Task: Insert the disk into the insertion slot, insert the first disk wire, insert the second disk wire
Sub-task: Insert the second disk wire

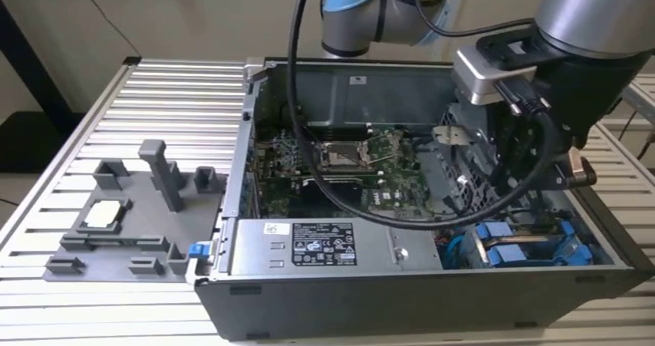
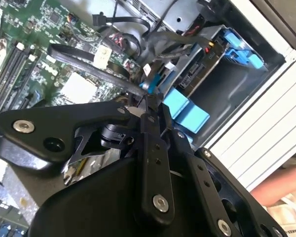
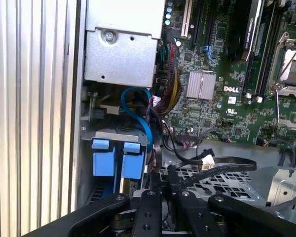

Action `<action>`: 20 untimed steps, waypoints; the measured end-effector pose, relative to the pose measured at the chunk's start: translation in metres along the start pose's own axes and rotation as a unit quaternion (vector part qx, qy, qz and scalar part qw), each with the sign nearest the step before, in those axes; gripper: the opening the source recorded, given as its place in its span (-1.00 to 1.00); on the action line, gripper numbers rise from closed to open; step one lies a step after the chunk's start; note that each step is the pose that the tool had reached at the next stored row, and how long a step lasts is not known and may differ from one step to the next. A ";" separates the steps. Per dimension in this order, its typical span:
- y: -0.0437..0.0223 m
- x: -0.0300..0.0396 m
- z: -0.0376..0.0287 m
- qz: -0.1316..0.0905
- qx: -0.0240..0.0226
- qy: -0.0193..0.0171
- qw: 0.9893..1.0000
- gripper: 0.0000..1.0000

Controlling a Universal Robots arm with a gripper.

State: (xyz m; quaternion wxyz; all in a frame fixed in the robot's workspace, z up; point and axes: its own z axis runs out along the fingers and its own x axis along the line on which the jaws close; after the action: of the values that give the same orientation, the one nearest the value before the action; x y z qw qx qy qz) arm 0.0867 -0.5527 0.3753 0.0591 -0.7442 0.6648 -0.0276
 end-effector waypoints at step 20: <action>-0.0220 0.0175 0.0106 0.000 -0.009 -0.001 1.000 -0.69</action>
State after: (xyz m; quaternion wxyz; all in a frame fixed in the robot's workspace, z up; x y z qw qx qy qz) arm 0.1117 -0.5671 0.3668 0.0535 -0.7443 0.6653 -0.0211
